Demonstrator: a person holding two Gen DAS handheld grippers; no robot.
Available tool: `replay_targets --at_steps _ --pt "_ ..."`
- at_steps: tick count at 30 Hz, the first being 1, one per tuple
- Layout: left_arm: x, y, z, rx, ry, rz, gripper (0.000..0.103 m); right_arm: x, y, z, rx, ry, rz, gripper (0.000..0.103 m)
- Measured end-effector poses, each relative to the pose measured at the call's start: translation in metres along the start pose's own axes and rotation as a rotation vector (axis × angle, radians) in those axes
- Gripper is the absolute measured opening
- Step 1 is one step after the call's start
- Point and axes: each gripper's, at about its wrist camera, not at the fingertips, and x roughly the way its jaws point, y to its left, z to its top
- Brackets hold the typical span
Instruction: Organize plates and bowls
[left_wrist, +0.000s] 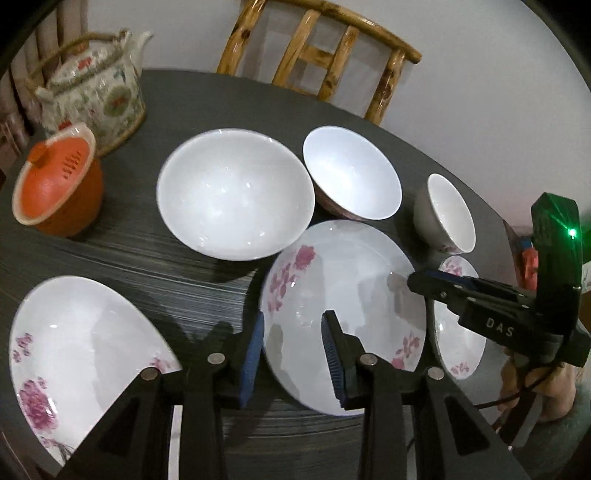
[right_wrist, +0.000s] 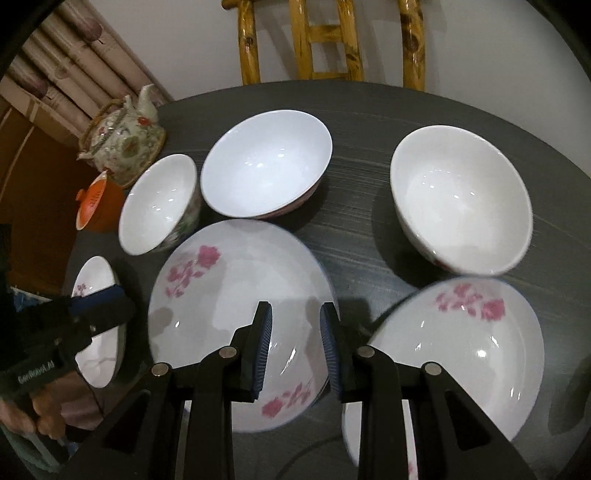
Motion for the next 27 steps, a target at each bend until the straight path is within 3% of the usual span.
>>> replay_targets --at_steps 6,13,17,21,27 --pt "0.014 0.0 0.003 -0.042 0.029 -0.031 0.033 0.018 -0.007 0.012 0.001 0.027 0.039 0.02" --pt "0.021 0.003 0.0 -0.084 0.038 -0.019 0.033 0.014 -0.013 0.015 -0.013 0.017 0.076 0.019" --pt "0.011 0.004 -0.005 -0.091 0.023 -0.053 0.033 0.008 -0.017 0.016 -0.015 -0.014 0.058 0.023" --pt "0.005 0.006 -0.005 -0.093 0.012 -0.027 0.043 0.01 -0.02 0.015 -0.019 -0.001 0.063 0.023" --pt "0.016 0.014 -0.007 -0.122 0.028 -0.008 0.043 0.019 -0.026 0.014 0.007 0.033 0.085 0.023"
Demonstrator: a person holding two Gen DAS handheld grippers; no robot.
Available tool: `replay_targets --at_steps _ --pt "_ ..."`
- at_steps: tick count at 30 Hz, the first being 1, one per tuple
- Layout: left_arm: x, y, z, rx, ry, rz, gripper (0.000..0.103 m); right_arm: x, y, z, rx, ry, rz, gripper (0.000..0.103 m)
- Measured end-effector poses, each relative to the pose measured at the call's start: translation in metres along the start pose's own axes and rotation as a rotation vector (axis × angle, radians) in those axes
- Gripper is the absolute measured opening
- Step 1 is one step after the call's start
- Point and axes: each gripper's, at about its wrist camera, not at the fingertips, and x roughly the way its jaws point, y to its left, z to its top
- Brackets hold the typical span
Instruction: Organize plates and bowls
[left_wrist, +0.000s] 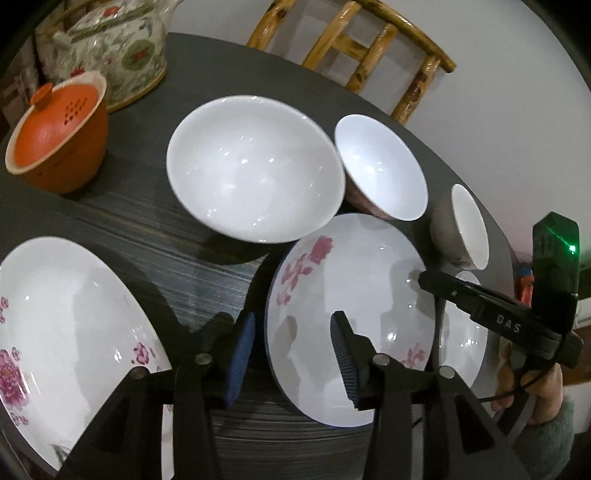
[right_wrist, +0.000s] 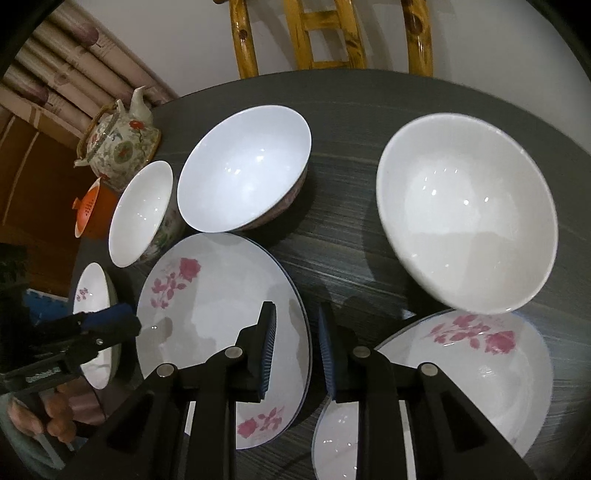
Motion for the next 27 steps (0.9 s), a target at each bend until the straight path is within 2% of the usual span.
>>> replay_targets --at_steps 3,11,16,17,20,23,27 --pt "0.006 0.004 -0.003 -0.003 0.011 0.017 0.043 0.004 0.001 0.0 -0.006 0.012 -0.005 0.023" --pt "0.021 0.007 -0.004 -0.028 0.039 0.007 0.043 0.014 0.002 -0.006 -0.004 0.032 0.002 0.021" --pt "0.024 0.002 -0.006 0.002 0.036 0.001 0.041 0.019 0.007 -0.014 -0.022 0.037 -0.014 0.019" --pt "0.024 0.001 -0.007 0.009 0.032 -0.004 0.039 0.019 0.009 -0.016 -0.031 0.039 -0.023 0.018" --pt "0.025 -0.006 -0.008 0.052 0.019 0.056 0.032 0.019 0.012 -0.02 -0.033 0.035 -0.031 0.014" --pt "0.025 -0.005 -0.009 0.068 0.021 0.08 0.02 0.017 0.015 -0.027 -0.032 0.022 -0.055 0.014" --pt "0.024 -0.001 -0.012 0.077 0.03 0.079 0.017 0.011 0.013 -0.034 -0.001 0.001 -0.066 0.014"
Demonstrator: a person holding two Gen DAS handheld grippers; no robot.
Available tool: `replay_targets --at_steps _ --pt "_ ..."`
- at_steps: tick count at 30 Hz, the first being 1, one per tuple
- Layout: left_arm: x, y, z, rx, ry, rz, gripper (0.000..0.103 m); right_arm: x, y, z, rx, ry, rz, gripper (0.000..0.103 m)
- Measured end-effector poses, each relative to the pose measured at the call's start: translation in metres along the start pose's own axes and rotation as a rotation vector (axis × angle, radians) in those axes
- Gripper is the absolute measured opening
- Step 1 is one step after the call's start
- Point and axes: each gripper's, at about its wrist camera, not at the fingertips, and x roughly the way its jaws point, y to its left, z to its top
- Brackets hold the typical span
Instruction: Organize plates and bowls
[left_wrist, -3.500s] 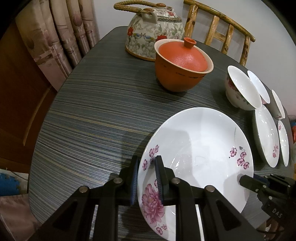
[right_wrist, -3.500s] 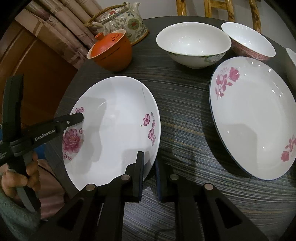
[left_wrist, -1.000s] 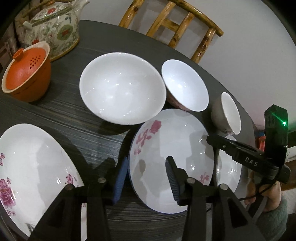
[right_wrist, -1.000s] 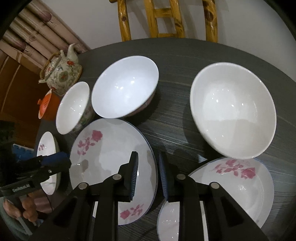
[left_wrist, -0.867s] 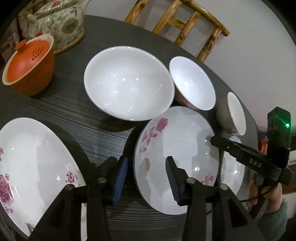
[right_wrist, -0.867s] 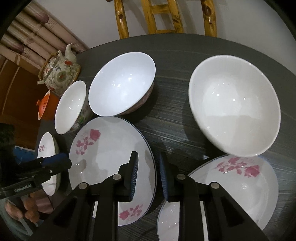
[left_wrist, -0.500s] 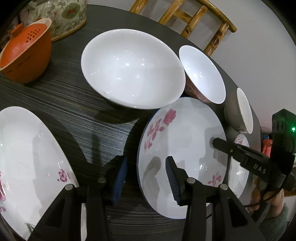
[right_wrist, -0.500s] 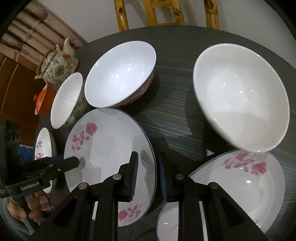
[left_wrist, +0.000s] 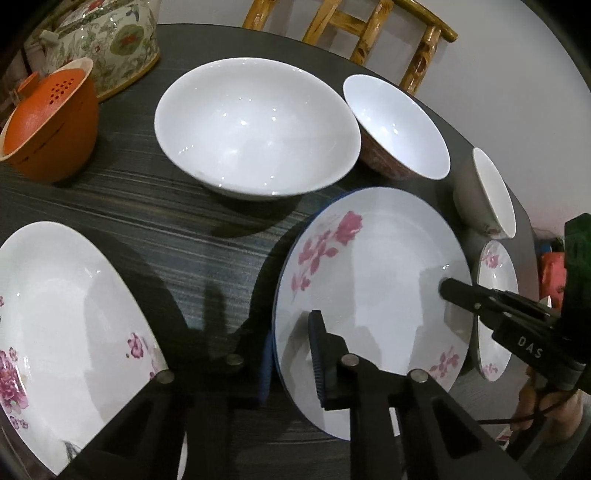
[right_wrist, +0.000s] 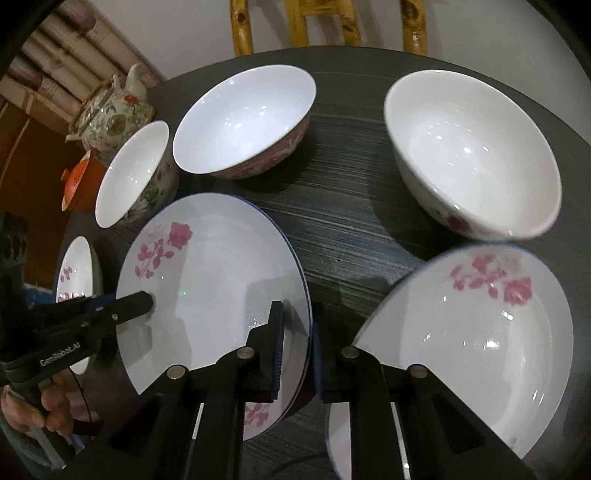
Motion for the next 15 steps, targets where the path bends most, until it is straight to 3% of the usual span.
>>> replay_targets --at_steps 15 --pt "-0.017 0.0 -0.007 0.033 -0.022 -0.009 0.017 -0.025 0.005 -0.016 0.053 -0.027 -0.018 0.014"
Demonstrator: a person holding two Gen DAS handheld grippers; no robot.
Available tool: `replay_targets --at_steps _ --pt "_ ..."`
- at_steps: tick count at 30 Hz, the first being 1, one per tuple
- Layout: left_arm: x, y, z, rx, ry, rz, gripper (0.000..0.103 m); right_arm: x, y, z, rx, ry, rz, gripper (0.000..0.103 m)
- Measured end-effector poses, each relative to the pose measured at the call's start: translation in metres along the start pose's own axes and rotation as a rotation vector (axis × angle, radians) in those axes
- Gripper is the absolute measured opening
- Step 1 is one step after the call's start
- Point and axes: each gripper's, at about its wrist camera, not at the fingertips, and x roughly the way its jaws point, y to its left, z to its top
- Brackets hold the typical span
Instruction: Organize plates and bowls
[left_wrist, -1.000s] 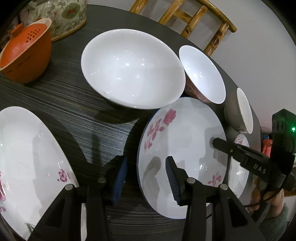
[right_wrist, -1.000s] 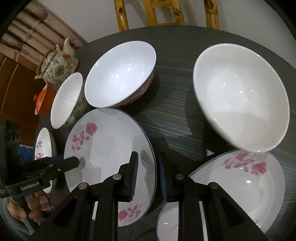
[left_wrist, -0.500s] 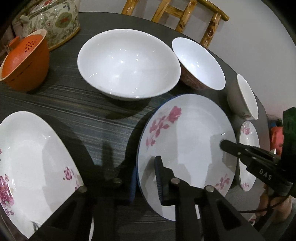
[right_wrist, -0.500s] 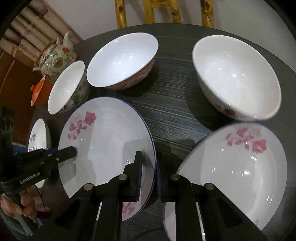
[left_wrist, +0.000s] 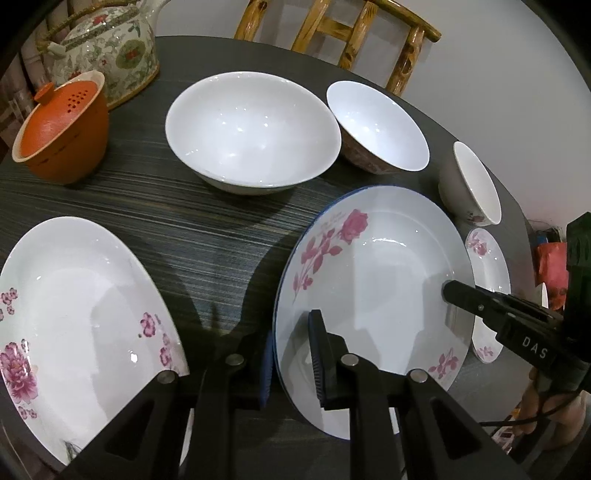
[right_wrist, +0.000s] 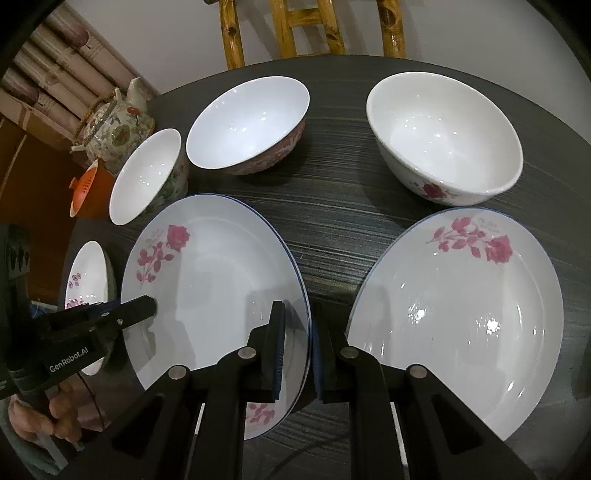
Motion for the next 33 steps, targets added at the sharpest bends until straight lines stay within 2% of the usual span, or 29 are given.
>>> replay_targets --at_steps 17,26,33 --pt "-0.046 0.026 -0.008 -0.002 -0.068 0.015 0.018 -0.027 0.048 -0.009 -0.046 -0.031 -0.006 0.014" --pt "-0.076 0.076 -0.021 -0.037 -0.092 0.055 0.018 -0.021 0.097 -0.012 -0.085 -0.021 0.029 0.014" --pt "-0.09 0.119 -0.027 -0.071 -0.108 0.114 0.018 -0.001 0.142 -0.016 -0.109 0.005 0.074 0.014"
